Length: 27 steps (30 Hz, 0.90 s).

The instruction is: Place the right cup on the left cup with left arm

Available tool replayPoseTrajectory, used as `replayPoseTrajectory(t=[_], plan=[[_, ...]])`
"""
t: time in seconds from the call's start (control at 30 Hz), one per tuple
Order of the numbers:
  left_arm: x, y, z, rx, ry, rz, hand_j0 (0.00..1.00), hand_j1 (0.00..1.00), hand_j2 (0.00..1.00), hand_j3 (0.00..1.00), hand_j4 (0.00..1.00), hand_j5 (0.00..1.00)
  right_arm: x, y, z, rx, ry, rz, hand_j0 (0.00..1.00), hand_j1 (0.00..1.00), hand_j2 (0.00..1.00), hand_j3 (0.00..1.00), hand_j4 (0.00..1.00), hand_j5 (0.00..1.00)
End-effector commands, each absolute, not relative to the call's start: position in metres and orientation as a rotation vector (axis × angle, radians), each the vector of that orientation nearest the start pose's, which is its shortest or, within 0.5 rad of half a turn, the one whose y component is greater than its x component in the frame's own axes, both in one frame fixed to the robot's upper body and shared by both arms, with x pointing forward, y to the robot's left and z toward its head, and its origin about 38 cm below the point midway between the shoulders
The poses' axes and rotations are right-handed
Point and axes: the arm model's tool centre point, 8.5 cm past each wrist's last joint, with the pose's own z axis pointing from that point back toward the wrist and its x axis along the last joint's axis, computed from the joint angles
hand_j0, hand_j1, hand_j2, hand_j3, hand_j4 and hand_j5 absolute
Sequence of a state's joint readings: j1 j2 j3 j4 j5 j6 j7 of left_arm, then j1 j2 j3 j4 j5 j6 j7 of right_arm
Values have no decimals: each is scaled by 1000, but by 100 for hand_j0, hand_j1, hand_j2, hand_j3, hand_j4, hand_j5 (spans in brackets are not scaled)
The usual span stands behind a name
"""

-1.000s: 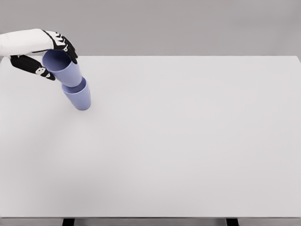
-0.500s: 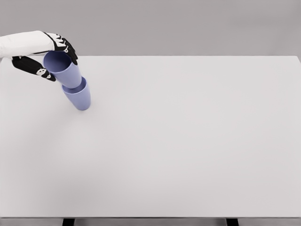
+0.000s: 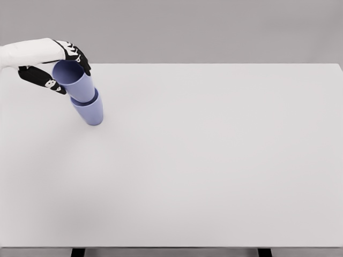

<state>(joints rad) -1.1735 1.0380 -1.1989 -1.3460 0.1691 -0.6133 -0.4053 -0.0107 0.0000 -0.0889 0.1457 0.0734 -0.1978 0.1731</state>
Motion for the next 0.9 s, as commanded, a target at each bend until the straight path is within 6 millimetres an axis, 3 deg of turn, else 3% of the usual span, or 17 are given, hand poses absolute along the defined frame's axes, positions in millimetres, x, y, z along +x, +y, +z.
replayPoseTrajectory(t=[0.0, 0.23, 0.27, 0.43, 0.47, 0.67, 0.87], plan=[[458, 340, 317, 268, -1565, -1869, 60, 60, 60, 60, 60, 60, -22, -252, -257, 96, -65, -8, 100, 100, 100, 100, 100, 100], [458, 341, 313, 271, -1552, -1871, 63, 63, 63, 63, 63, 63, -22, -252, -257, 96, -65, -8, 100, 100, 100, 100, 100, 100], [458, 341, 313, 271, -1556, -1869, 70, 70, 70, 70, 70, 70, -23, -252, -257, 97, -63, -8, 100, 100, 100, 100, 100, 100], [458, 340, 313, 270, -1557, -1870, 74, 74, 74, 74, 74, 74, -22, -252, -257, 96, -65, -8, 100, 100, 100, 100, 100, 100], [458, 340, 313, 270, -1559, -1868, 82, 82, 82, 82, 82, 82, -22, -252, -257, 96, -65, -8, 100, 100, 100, 100, 100, 100], [457, 341, 310, 269, -1553, -1868, 96, 96, 96, 96, 96, 96, -22, -252, -257, 96, -65, -8, 100, 100, 100, 100, 100, 100], [455, 342, 316, 276, -1568, -1865, 100, 100, 100, 100, 100, 100, -22, -252, -257, 96, -65, -8, 100, 100, 100, 100, 100, 100]])
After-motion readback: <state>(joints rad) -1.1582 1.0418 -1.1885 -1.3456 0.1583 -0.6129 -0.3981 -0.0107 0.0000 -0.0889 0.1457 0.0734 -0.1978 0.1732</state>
